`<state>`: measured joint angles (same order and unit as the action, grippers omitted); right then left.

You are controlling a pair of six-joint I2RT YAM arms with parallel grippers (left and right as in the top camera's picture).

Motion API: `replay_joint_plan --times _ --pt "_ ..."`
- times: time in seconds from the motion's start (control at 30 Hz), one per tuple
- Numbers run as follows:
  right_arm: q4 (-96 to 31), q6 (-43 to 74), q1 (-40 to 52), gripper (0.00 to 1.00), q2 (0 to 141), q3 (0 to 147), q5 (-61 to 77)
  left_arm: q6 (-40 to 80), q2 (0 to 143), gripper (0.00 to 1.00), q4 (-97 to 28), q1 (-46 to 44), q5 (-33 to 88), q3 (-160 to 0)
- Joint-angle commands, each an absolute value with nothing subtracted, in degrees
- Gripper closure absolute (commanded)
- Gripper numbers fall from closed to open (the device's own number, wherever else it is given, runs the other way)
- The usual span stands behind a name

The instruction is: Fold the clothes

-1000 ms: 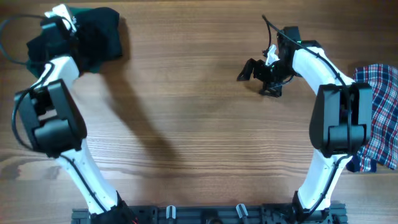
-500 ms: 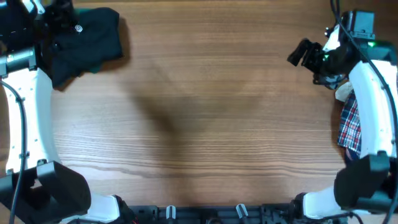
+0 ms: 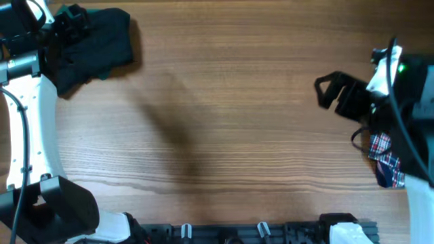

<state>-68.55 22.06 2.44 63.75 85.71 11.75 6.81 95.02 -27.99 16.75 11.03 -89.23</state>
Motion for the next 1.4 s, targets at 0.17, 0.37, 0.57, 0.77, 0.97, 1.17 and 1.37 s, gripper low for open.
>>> replay_joint_plan --times 0.17,0.37,0.57,0.77,0.97,1.17,1.37 --pt "-73.19 29.95 8.23 0.0 61.65 84.64 11.99 6.9 93.45 0.0 -28.16 16.4 11.97 -88.9" --pt "-75.68 31.44 8.23 0.0 61.95 84.64 11.35 6.9 93.45 0.0 -28.16 16.4 11.97 -88.9" --pt "-62.02 17.41 8.25 0.0 60.27 84.64 11.11 6.9 93.45 0.0 -28.16 16.4 11.97 -88.9" --pt "-61.49 16.58 8.25 0.0 56.8 84.62 10.24 6.9 93.45 0.0 -28.16 16.4 11.97 -88.9" --pt "-54.19 11.75 8.23 0.0 54.19 80.07 7.27 6.9 93.45 0.0 -28.16 16.4 11.97 -88.9" --pt "-35.94 10.66 6.46 0.0 39.59 56.34 9.41 6.9 93.45 0.0 -28.16 16.4 11.97 -88.9" --pt "-14.46 10.5 1.89 0.0 23.75 30.44 12.08 6.9 93.45 0.0 -28.16 16.4 11.97 -88.9"
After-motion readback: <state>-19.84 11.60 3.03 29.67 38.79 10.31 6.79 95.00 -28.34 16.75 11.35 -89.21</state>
